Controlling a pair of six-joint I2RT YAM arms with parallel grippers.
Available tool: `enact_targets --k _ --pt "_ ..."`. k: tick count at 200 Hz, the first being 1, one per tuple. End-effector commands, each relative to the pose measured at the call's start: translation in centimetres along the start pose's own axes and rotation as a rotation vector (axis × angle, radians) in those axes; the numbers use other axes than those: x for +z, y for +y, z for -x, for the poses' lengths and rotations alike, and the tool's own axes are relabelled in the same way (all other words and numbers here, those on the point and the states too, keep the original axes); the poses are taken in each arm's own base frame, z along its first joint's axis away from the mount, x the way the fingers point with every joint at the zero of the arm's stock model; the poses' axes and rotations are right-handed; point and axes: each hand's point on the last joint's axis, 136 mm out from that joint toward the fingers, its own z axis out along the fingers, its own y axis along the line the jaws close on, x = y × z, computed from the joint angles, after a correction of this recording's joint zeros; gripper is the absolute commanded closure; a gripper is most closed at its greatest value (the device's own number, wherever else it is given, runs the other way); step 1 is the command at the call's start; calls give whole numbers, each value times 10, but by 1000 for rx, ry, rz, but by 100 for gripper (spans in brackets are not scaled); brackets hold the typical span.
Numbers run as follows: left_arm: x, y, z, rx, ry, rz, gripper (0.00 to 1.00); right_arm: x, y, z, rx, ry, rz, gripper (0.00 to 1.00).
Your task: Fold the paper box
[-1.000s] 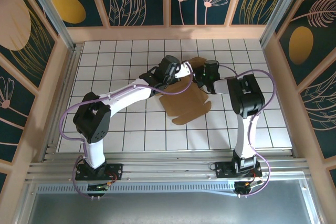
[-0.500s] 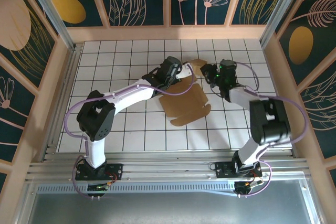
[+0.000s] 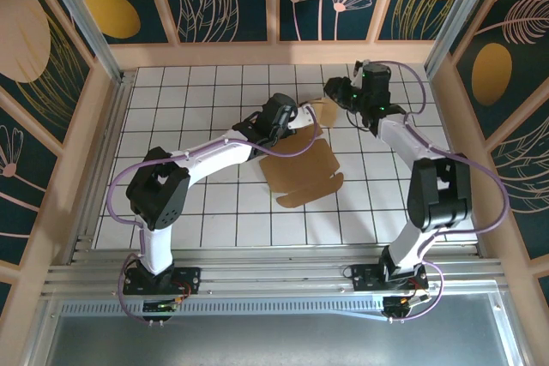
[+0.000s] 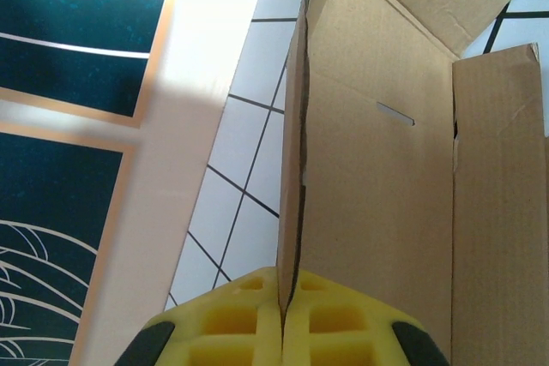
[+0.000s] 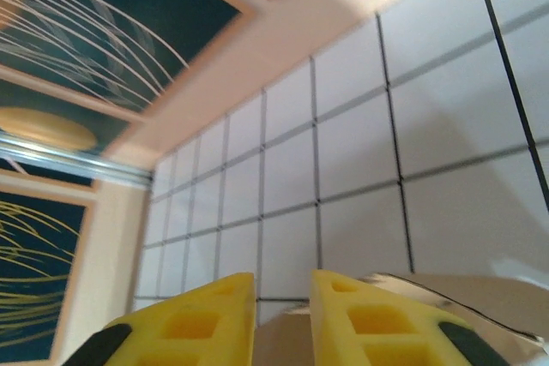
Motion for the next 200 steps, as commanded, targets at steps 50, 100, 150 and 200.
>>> enact_targets --k 50,100,150,200 --pt "4 -20 -1 -4 -1 -62 100 30 10 -70 50 157 55 82" --pt "3 -21 2 -23 -16 -69 100 39 -1 -68 54 129 33 80" --pt "6 -24 -5 -27 11 -50 100 -19 -37 -44 54 -13 -94 72" --pt "3 -37 -12 18 18 -31 100 -57 -38 -53 106 -12 -57 69"
